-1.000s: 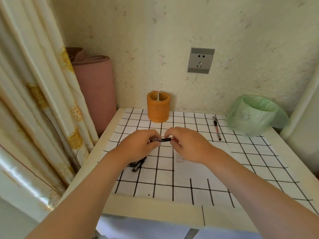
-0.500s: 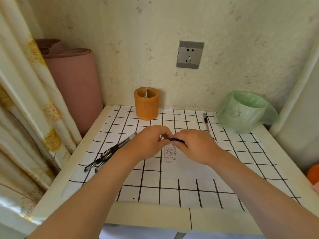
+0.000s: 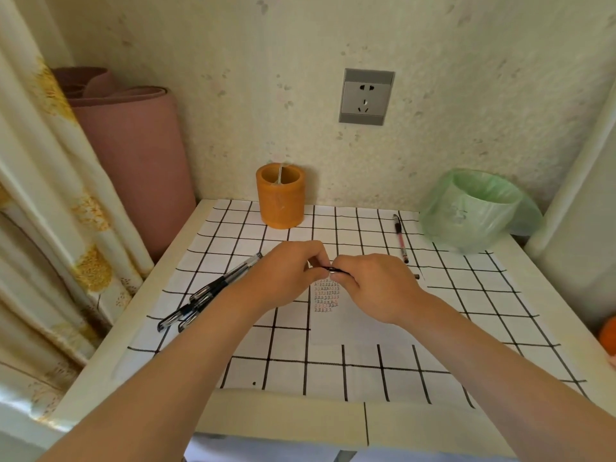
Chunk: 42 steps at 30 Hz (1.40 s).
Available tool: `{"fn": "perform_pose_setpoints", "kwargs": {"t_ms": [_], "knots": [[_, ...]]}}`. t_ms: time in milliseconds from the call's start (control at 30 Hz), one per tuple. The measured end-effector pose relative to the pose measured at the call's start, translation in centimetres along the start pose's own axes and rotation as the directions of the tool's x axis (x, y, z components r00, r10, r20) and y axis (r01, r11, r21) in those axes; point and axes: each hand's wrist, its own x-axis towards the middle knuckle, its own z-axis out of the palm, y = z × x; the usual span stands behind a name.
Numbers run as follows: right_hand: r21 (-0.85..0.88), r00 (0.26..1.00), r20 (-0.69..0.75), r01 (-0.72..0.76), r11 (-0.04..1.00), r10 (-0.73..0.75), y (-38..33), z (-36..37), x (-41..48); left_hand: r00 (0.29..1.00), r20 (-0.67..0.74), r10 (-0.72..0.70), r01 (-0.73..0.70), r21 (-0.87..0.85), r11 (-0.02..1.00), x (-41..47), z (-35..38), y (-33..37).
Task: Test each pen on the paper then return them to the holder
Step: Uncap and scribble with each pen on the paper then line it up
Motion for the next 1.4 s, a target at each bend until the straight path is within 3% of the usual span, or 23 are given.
{"fn": "perform_pose_setpoints", "kwargs": {"t_ms": [100, 200, 333, 400, 433, 533, 600, 767, 1000, 1233, 1400], "knots": [[0.014, 0.999, -0.010, -0.033, 0.999, 0.033, 0.0, -0.1, 0.3, 1.000, -0.008, -0.027, 0.027, 0.012, 1.000, 0.1, -0.4, -0.2], [0.098, 0.995, 0.072, -0.079, 0.992, 0.072, -0.3, -0.3, 0.5, 0.999, 0.004, -0.051, 0.051, 0.053, 0.997, 0.0, -0.8, -0.5], [0.341, 0.974, 0.188, -0.188, 0.921, 0.130, 0.6, -0.4, 0.0, 0.991, 0.026, -0.133, 0.124, 0.220, 0.968, -0.3, -1.2, -1.7], [0.518, 0.959, 0.192, -0.281, 0.808, 0.210, 1.2, -0.4, -0.1, 0.983, 0.054, -0.173, 0.155, 0.243, 0.958, -0.4, -1.3, -2.0], [0.626, 0.942, 0.209, -0.335, 0.704, 0.262, 1.2, -0.4, -0.1, 0.981, 0.074, -0.181, 0.158, 0.243, 0.957, -0.4, -1.2, -2.0], [0.848, 0.874, 0.344, -0.446, 0.287, 0.343, 0.5, -0.1, -0.2, 0.971, 0.155, -0.184, 0.139, 0.266, 0.954, -0.4, -0.8, -1.5], [0.866, 0.870, 0.378, -0.454, 0.212, 0.317, 0.3, 0.2, -0.5, 0.956, 0.219, -0.194, 0.127, 0.284, 0.950, -0.4, -0.4, -1.3], [0.871, 0.897, 0.279, -0.386, 0.302, 0.342, -0.3, 0.9, -0.8, 0.935, 0.302, -0.188, 0.098, 0.290, 0.952, -0.4, -0.5, -1.5], [0.910, 0.859, 0.239, -0.361, 0.203, 0.452, -1.1, 2.2, -1.5, 0.946, 0.299, -0.124, 0.026, 0.310, 0.950, -0.4, 0.4, -1.8], [0.827, 0.900, 0.246, -0.389, 0.406, 0.360, -1.0, 2.1, -1.6, 0.954, 0.283, -0.103, -0.001, 0.347, 0.938, -0.4, 1.5, -2.5], [0.814, 0.935, 0.212, -0.331, 0.478, 0.285, -1.0, 2.3, -1.7, 0.954, 0.285, -0.098, -0.013, 0.366, 0.931, -0.5, 1.4, -2.4]]}}
